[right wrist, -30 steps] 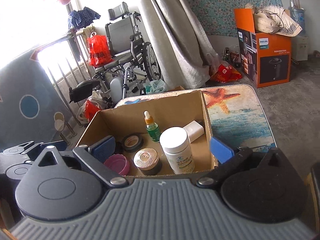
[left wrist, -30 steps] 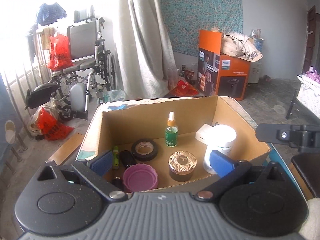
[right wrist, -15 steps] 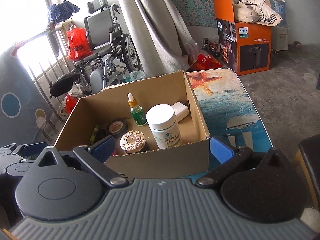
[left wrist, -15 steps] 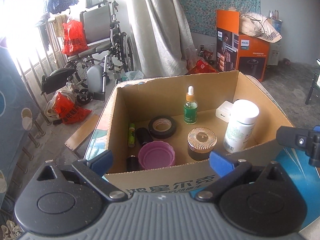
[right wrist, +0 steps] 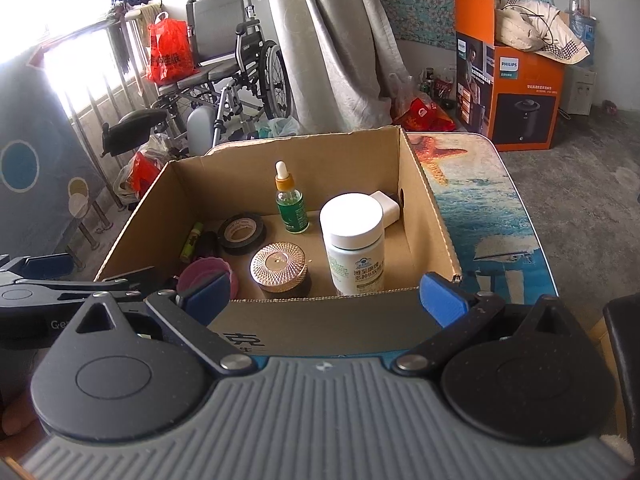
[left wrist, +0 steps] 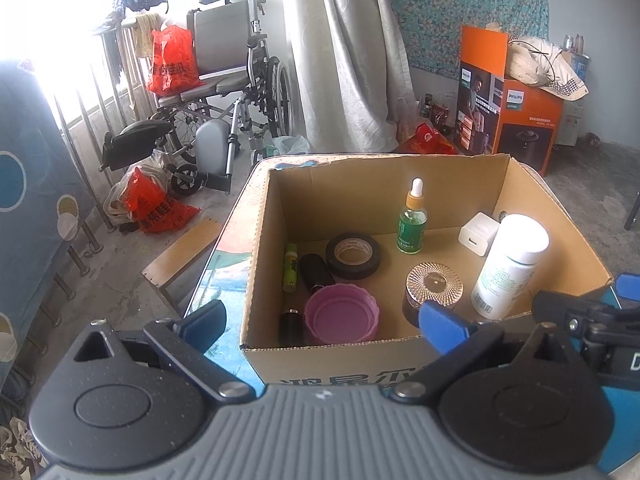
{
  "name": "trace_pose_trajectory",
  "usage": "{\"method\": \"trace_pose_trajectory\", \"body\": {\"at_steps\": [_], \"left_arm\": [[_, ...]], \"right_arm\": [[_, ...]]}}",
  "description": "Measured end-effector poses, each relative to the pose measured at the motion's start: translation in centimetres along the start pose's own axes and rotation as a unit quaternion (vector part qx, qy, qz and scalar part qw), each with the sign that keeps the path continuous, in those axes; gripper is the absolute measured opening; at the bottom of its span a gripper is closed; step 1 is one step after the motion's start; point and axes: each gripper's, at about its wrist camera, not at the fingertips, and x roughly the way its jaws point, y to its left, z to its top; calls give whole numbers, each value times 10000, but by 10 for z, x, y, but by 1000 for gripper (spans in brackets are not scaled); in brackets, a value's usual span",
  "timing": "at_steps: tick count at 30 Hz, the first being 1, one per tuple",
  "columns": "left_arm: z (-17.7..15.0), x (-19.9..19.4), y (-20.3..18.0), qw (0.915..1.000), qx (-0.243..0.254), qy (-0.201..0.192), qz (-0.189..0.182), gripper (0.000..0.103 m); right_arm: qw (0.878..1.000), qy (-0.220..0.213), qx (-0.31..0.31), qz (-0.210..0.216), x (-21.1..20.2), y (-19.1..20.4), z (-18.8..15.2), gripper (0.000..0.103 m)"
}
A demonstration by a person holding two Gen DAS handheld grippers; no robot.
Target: Organize rigid objects
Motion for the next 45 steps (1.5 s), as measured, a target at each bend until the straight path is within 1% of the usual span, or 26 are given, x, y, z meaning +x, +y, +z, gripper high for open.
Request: {"method": "trace_pose_trajectory", "body": {"at_steps": [4, 11, 20, 45], "left_arm": [[-1, 2, 2, 10000, -15, 38, -25, 103], [-3, 3, 6, 9999, -82, 80, -48, 103], [-6, 4, 9, 9996, -179, 202, -23, 103], [-8, 4, 12, 9994, -209, 268, 30, 103]], "right_arm": [[9999, 36, -120, -87, 6, 5, -3, 102], [9997, 126, -132, -158, 11, 4, -4, 102], [9992, 149, -303, -228, 12, 9, -6, 102], [9990, 217, -336, -221, 13, 11, -6, 102]]}}
